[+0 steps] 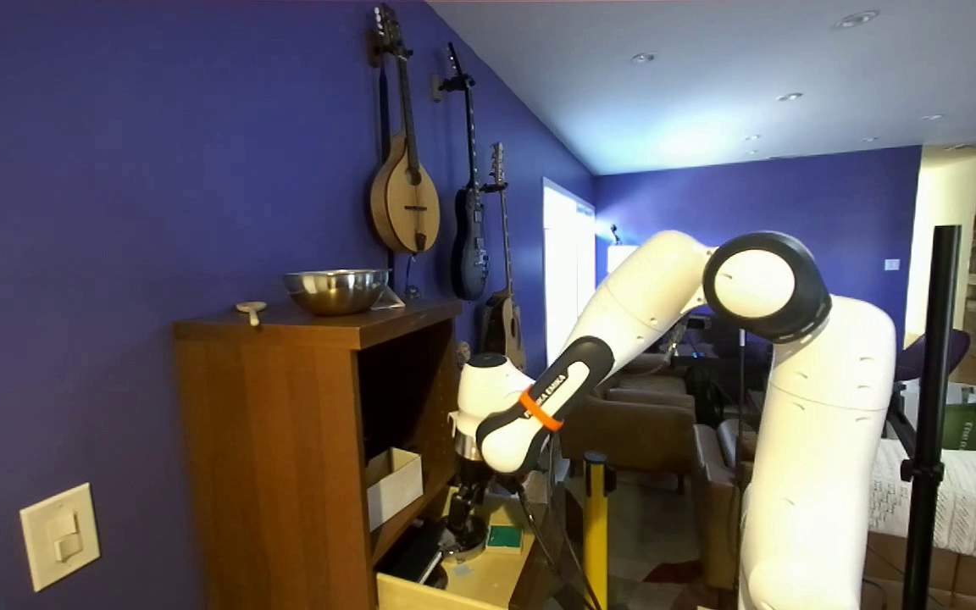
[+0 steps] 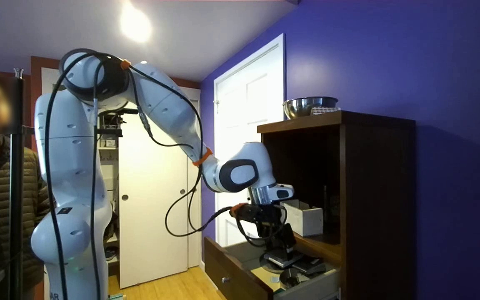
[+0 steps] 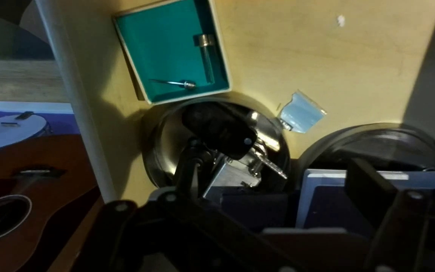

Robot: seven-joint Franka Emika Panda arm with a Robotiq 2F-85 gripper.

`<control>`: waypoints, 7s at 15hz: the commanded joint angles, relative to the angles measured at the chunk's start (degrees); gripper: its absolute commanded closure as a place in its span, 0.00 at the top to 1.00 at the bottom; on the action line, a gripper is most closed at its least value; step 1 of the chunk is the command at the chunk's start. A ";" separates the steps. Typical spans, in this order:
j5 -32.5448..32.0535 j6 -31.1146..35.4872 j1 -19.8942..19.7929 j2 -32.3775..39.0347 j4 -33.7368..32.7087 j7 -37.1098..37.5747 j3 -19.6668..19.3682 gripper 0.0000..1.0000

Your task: Pick up the object from the silver bowl in the drawer and put it on the first shelf above the chest of drawers

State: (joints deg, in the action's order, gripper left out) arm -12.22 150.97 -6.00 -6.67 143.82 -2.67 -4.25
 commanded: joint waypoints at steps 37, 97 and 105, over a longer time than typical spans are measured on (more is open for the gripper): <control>-1.04 -7.09 -0.39 14.25 -11.60 0.61 -3.80 0.42; 5.22 6.79 0.06 16.63 -9.35 11.90 -5.40 0.22; 13.74 3.85 -1.10 16.03 -9.30 2.60 -2.75 0.05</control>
State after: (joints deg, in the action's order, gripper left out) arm -0.27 156.28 -6.68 8.67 134.68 1.91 -8.01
